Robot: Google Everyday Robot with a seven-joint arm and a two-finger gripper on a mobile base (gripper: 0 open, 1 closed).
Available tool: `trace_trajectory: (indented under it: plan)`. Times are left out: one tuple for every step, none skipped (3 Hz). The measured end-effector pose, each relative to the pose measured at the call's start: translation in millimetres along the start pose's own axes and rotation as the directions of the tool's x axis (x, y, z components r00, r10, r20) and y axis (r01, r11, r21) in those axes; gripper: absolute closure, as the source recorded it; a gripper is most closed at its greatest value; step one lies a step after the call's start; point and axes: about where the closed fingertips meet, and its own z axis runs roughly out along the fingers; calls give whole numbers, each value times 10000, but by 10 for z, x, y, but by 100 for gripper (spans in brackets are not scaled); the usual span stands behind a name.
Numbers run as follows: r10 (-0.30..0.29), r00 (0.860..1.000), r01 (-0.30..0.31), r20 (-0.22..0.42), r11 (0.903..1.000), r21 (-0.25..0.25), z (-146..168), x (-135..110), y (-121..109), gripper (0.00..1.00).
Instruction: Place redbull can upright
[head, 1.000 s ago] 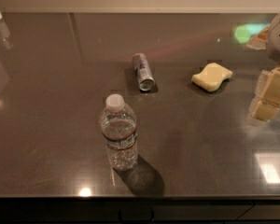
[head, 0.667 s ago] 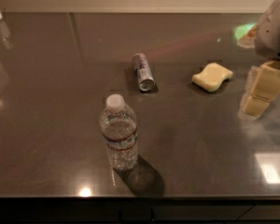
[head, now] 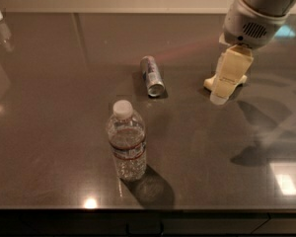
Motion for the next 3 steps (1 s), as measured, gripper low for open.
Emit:
trace_trajectory:
  plan:
    - [872,9962,-873,-71,9961,-88,181,-376,-271,0]
    - [1995,9799,-1995,-72,9799,-43,320,-643,-440,0]
    - [3160,9486,-3155,-160,9484,306,437,-848,-530,0]
